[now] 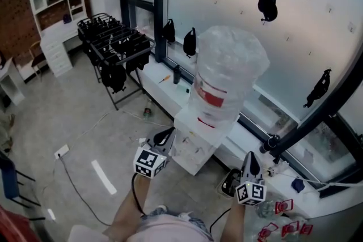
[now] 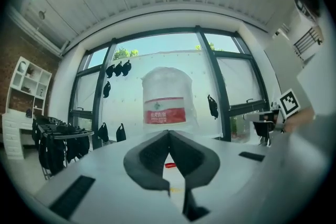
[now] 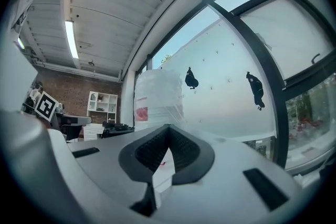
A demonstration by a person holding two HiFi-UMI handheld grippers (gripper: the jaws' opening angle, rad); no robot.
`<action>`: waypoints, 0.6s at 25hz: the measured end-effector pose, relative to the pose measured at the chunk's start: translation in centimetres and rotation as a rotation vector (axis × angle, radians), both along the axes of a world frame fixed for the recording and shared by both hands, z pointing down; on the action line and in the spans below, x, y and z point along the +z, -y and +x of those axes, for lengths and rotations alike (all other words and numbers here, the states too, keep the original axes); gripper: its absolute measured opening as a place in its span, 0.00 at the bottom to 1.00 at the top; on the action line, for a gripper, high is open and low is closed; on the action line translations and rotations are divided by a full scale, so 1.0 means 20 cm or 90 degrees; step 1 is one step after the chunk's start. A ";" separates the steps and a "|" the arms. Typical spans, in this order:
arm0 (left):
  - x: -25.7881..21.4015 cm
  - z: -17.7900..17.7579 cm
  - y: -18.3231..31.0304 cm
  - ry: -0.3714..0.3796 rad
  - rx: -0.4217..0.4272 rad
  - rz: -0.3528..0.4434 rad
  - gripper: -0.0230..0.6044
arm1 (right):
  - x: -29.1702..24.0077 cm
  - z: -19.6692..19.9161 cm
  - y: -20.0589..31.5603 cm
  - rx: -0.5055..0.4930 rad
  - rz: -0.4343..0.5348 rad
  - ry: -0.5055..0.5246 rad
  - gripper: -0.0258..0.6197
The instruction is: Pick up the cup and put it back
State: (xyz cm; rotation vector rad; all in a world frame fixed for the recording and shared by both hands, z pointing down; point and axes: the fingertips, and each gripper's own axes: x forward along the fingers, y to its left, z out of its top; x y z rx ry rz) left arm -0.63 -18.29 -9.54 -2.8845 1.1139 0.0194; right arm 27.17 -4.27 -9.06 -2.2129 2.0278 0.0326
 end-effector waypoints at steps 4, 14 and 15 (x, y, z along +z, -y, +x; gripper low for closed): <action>0.01 0.00 0.01 -0.016 -0.010 -0.001 0.08 | -0.02 0.06 -0.01 0.028 0.009 -0.006 0.06; 0.02 0.00 0.06 -0.014 -0.030 -0.003 0.08 | 0.01 0.08 0.00 0.038 -0.008 -0.013 0.06; 0.02 0.00 0.06 -0.015 -0.030 -0.004 0.08 | 0.02 0.08 0.00 0.037 -0.007 -0.012 0.06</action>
